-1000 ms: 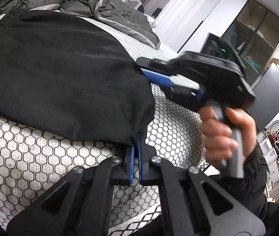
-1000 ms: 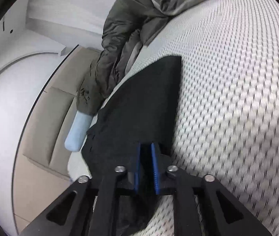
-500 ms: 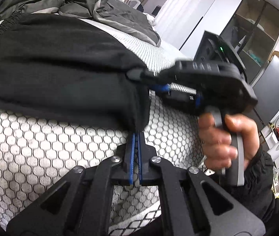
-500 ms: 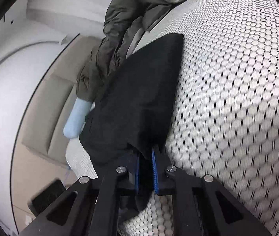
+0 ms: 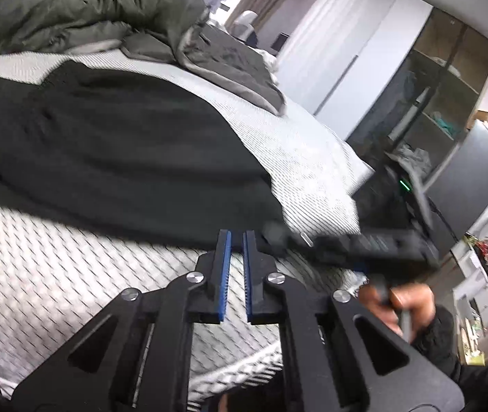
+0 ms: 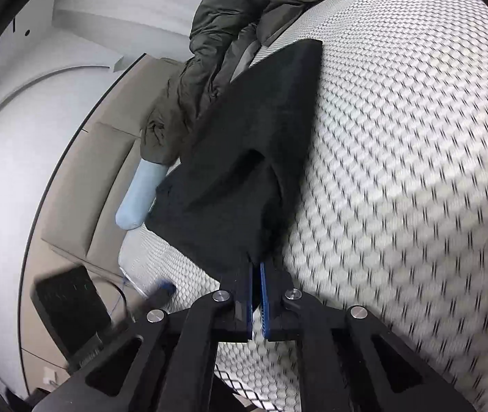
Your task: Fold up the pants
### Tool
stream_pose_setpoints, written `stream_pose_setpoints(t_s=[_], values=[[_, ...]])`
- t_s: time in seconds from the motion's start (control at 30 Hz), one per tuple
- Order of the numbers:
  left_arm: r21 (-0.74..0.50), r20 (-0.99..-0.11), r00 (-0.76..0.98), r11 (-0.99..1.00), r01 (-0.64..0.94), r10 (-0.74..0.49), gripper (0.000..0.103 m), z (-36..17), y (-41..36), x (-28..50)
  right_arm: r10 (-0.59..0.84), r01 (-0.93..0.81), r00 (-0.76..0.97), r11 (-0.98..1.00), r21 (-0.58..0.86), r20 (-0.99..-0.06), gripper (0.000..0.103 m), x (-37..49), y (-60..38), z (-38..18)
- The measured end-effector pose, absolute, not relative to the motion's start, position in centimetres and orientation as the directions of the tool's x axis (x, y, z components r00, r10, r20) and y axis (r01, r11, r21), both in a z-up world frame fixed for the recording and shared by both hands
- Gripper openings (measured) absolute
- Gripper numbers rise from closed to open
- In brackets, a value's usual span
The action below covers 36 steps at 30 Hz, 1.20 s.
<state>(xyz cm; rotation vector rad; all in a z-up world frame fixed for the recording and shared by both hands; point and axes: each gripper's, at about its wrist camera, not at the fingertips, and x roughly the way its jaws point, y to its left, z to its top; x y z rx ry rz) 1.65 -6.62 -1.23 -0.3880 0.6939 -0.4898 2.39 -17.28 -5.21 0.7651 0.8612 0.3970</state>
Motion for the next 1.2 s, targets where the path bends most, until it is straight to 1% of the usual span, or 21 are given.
stream_pose_setpoints(t_s=[0.1,0.13,0.17,0.2,0.23,0.27,0.3,0.33,0.43,0.53,0.57,0.6,0.63,0.67,0.7,0.77,0.83,1.0,1.07,1.13,1.2], values=[[-0.473,-0.518,0.681,0.836,0.277,-0.519,0.005,-0.6,-5.7,3.2,0.610,-0.053,0.570,0.695,0.717,-0.550,0.002,1.0,-15.9,-5.1],[-0.460,-0.526,0.683,0.845,0.272,-0.507,0.012,-0.5,-5.5,3.6,0.606,-0.059,0.551,0.714,0.697,-0.574,0.003,0.8,-15.5,-5.3],[-0.447,-0.536,0.684,0.854,0.267,-0.495,0.017,-0.3,-5.4,4.1,0.567,-0.055,0.532,0.765,0.642,-0.629,0.005,0.8,-14.8,-5.4],[-0.432,-0.540,0.691,0.863,0.262,-0.480,0.026,-0.2,-5.2,4.6,0.561,-0.069,0.522,0.778,0.624,-0.642,0.008,0.8,-14.5,-5.2],[-0.424,-0.538,0.699,0.868,0.258,-0.471,0.032,-0.1,-4.9,4.9,0.567,-0.081,0.524,0.776,0.626,-0.635,0.014,0.7,-14.4,-4.8],[-0.414,-0.542,0.708,0.877,0.244,-0.453,0.034,-0.1,-4.4,5.4,0.574,-0.093,0.541,0.767,0.635,-0.614,0.032,0.3,-14.7,-4.1],[-0.408,-0.550,0.712,0.884,0.228,-0.437,0.038,-0.1,-3.9,5.8,0.582,-0.107,0.574,0.751,0.652,-0.576,0.045,0.1,-15.2,-3.4],[-0.411,-0.557,0.714,0.888,0.207,-0.424,0.040,-0.4,-3.4,6.2,0.585,-0.117,0.600,0.739,0.664,-0.546,0.062,-0.1,-15.7,-2.8],[-0.419,-0.575,0.716,0.895,0.157,-0.395,0.042,-1.6,-1.9,7.1,0.550,-0.073,0.675,0.713,0.697,-0.492,0.062,0.7,-17.7,-2.4],[-0.391,-0.612,0.697,0.909,0.146,-0.375,0.042,-3.1,-1.7,7.6,0.532,0.001,0.679,0.689,0.725,-0.507,0.062,2.8,-18.7,-3.8],[-0.381,-0.619,0.694,0.913,0.146,-0.368,0.042,-3.5,-1.9,7.6,0.535,0.007,0.676,0.684,0.730,-0.507,0.060,3.5,-18.5,-4.2],[-0.371,-0.621,0.694,0.917,0.148,-0.363,0.042,-3.8,-2.0,7.5,0.538,0.006,0.669,0.686,0.728,-0.513,0.054,4.5,-18.0,-4.6],[-0.354,-0.624,0.697,0.923,0.151,-0.354,0.042,-3.9,-2.1,7.5,0.535,0.011,0.661,0.694,0.720,-0.526,0.032,5.4,-17.6,-4.8],[-0.345,-0.624,0.699,0.926,0.155,-0.349,0.042,-4.0,-2.3,7.5,0.524,0.022,0.637,0.721,0.693,-0.565,0.014,6.4,-16.8,-5.2],[-0.343,-0.623,0.699,0.926,0.157,-0.350,0.042,-4.0,-2.4,7.5,0.510,0.023,0.634,0.740,0.673,-0.582,0.010,6.4,-16.7,-5.5],[-0.362,-0.618,0.691,0.916,0.173,-0.375,0.042,-4.0,-2.5,7.5,0.516,-0.002,0.628,0.751,0.661,-0.583,0.007,6.8,-17.1,-5.1],[-0.361,-0.617,0.688,0.914,0.185,-0.383,0.043,-3.8,-2.9,7.6,0.514,-0.010,0.633,0.754,0.657,-0.580,0.005,7.0,-18.2,-4.4],[-0.353,-0.624,0.673,0.911,0.212,-0.398,0.048,-3.8,-4.6,7.2,0.412,0.078,0.676,0.784,0.615,-0.611,0.005,7.9,-24.9,-3.3],[-0.339,-0.628,0.674,0.916,0.214,-0.389,0.049,-3.7,-5.2,7.0,0.418,0.128,0.659,0.757,0.640,-0.626,0.029,7.3,-27.1,-4.0],[-0.338,-0.626,0.676,0.917,0.213,-0.388,0.052,-3.6,-5.3,7.0,0.422,0.169,0.683,0.704,0.690,-0.596,0.034,6.3,-28.1,-4.2],[-0.344,-0.623,0.678,0.915,0.212,-0.391,0.053,-3.5,-5.2,6.9,0.427,0.143,0.707,0.694,0.705,-0.564,0.037,4.2,-27.8,-4.0]])
